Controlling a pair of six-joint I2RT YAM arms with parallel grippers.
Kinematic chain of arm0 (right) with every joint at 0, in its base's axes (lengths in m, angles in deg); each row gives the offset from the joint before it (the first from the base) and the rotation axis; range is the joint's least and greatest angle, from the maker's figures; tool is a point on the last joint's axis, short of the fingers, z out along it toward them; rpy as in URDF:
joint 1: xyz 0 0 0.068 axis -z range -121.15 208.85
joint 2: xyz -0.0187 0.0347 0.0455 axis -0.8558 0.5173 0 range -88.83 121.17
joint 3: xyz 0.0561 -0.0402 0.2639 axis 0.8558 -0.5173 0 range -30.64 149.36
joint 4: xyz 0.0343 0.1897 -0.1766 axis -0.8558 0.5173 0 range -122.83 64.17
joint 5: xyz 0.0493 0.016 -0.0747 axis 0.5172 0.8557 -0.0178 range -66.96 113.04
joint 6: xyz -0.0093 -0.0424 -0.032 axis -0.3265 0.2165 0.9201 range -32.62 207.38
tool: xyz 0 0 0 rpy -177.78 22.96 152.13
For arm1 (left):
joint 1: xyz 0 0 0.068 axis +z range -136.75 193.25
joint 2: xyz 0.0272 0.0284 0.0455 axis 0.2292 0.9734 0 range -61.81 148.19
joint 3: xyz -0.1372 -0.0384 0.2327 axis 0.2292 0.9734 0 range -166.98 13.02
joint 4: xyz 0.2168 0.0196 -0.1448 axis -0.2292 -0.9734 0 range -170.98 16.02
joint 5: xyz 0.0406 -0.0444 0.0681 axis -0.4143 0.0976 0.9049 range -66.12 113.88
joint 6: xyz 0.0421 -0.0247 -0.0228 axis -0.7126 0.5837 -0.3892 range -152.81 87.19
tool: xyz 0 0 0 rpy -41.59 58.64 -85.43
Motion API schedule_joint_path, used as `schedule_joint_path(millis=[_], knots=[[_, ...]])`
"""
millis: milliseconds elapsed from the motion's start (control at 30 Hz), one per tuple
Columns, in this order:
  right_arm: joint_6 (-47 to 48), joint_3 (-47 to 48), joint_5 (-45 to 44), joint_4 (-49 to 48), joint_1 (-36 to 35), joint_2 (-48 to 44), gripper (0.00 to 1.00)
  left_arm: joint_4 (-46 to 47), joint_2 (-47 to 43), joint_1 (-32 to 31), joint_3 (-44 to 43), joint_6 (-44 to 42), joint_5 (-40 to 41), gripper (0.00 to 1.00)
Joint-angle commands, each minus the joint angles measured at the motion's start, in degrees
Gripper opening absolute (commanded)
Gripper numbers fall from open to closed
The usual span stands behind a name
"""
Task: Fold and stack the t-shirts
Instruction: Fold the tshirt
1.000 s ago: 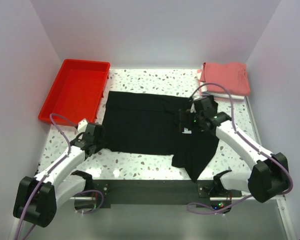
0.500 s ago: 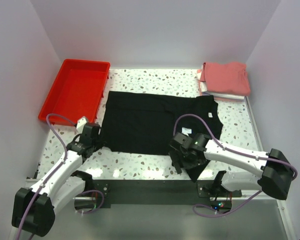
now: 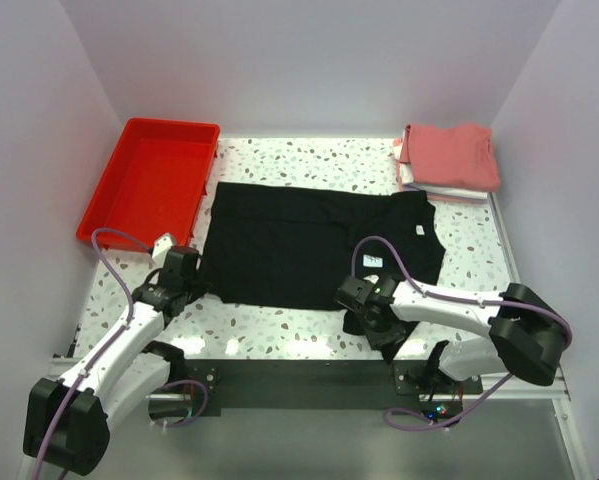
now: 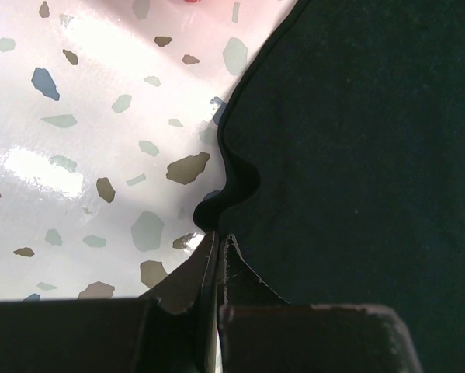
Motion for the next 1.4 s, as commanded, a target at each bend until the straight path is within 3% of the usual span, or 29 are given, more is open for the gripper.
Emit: schedule_joint_path(millis=[0, 100, 233, 467, 933, 1167, 1367], knots=[[-1.8, 2.7, -6.0, -1.5, -0.2, 0.4, 0.28, 1.8, -0.6, 0.3, -0.9, -1.1, 0.0, 0.00], [-2.4, 4.6, -9.9, -0.6, 0.2, -0.1, 0.09, 1.9, 0.0, 0.3, -1.6, -1.2, 0.1, 0.00], [-1.7, 8.2, -15.7, 1.8, 2.9, -2.6, 0.02, 2.2, 1.3, 0.3, -3.1, -1.6, 0.3, 0.00], [6.7, 12.9, -16.5, -1.5, 12.9, -5.6, 0.00, 5.3, 3.2, 0.3, -5.9, -2.0, -0.9, 0.00], [18.5, 24.9, -16.8, -8.0, 28.7, 0.9, 0.00, 10.9, 17.2, 0.3, -18.0, -2.4, 3.1, 0.00], [23.5, 30.2, -13.0, -11.0, 33.6, 7.8, 0.00, 12.4, 24.5, 1.0, -24.5, -2.6, 6.6, 0.00], [26.6, 33.8, -10.8, -13.8, 35.7, 12.7, 0.00, 16.2, 30.7, 1.7, -28.7, -3.8, 4.8, 0.00]])
